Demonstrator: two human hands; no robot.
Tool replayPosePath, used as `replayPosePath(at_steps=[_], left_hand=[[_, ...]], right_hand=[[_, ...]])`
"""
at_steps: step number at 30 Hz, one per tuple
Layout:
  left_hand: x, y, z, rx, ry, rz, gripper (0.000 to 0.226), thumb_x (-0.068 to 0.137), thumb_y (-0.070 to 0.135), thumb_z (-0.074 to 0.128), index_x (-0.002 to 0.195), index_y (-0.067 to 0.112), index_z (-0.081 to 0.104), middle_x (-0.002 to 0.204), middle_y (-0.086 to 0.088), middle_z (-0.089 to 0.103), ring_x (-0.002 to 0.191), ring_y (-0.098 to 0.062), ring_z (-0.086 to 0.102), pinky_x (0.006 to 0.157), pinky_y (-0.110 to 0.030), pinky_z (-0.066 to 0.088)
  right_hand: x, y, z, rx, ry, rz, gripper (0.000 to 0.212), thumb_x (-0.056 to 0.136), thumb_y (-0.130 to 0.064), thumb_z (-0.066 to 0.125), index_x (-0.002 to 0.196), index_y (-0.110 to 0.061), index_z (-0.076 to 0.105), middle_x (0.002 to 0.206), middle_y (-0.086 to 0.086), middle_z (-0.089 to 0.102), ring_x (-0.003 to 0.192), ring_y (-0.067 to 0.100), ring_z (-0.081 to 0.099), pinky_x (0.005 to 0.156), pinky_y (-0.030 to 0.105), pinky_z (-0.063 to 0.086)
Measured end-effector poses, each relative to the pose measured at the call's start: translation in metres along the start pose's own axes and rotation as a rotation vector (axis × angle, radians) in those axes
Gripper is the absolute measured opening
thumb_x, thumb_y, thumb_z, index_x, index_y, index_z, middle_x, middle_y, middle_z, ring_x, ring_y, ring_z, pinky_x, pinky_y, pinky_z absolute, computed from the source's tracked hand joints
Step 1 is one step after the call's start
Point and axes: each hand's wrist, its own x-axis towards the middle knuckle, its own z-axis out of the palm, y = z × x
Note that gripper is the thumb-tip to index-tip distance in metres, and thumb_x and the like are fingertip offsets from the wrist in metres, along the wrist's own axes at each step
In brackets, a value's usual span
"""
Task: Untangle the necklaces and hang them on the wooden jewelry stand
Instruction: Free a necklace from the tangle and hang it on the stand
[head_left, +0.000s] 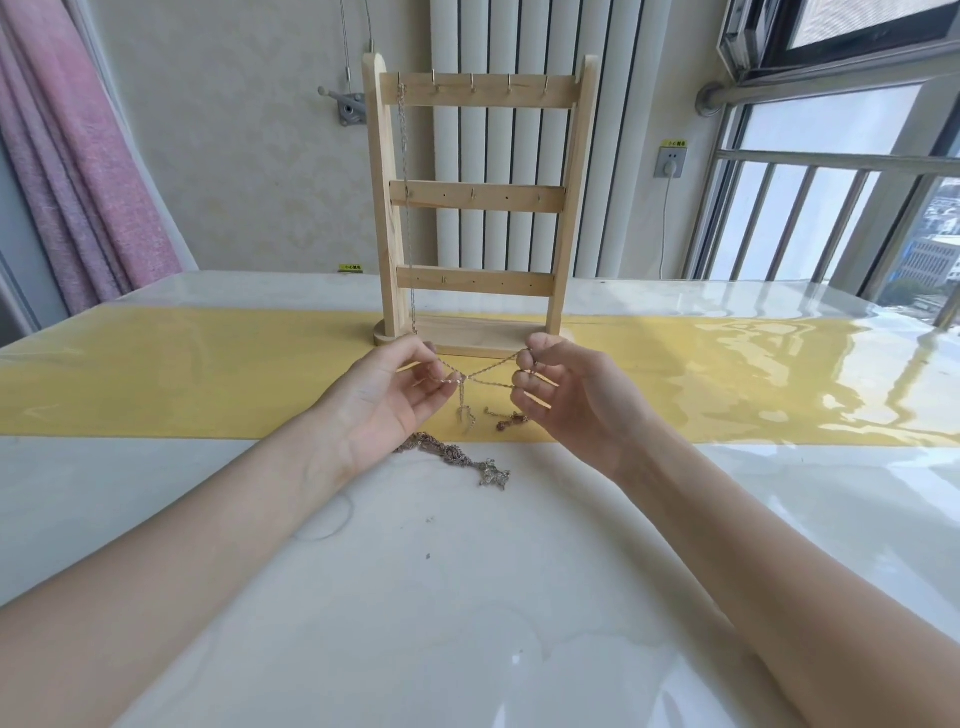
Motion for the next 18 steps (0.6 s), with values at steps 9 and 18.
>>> replayPosePath(at_steps=[9,18], left_hand=[[0.003,-0.005,-0.001,0.033,0.052,-0.015,0.018,0.085,-0.007,0.048,0.074,0.007,0.049,0.058,-0.004,0.04,0.044,-0.008,0.045,0.054,-0.017,0.053],[0.0,-0.014,0.001,0.529,0.004,0.167,0.035,0.079,-0.02,0.045,0.084,0.013,0.056,0.064,0.0,0.036,0.046,-0.007,0.037,0.049,-0.012,0.041]], right_hand=[[-0.003,-0.001,0.002,0.14,-0.013,0.008,0.013,0.091,0.001,0.047,0.089,-0.007,0.058,0.069,0.002,0.056,0.049,0.011,0.045,0.058,0.023,0.053],[0.0,0.001,0.004,0.03,-0.044,-0.054,0.029,0.09,0.01,0.043,0.098,-0.011,0.061,0.084,-0.002,0.066,0.047,0.008,0.042,0.045,0.017,0.039]])
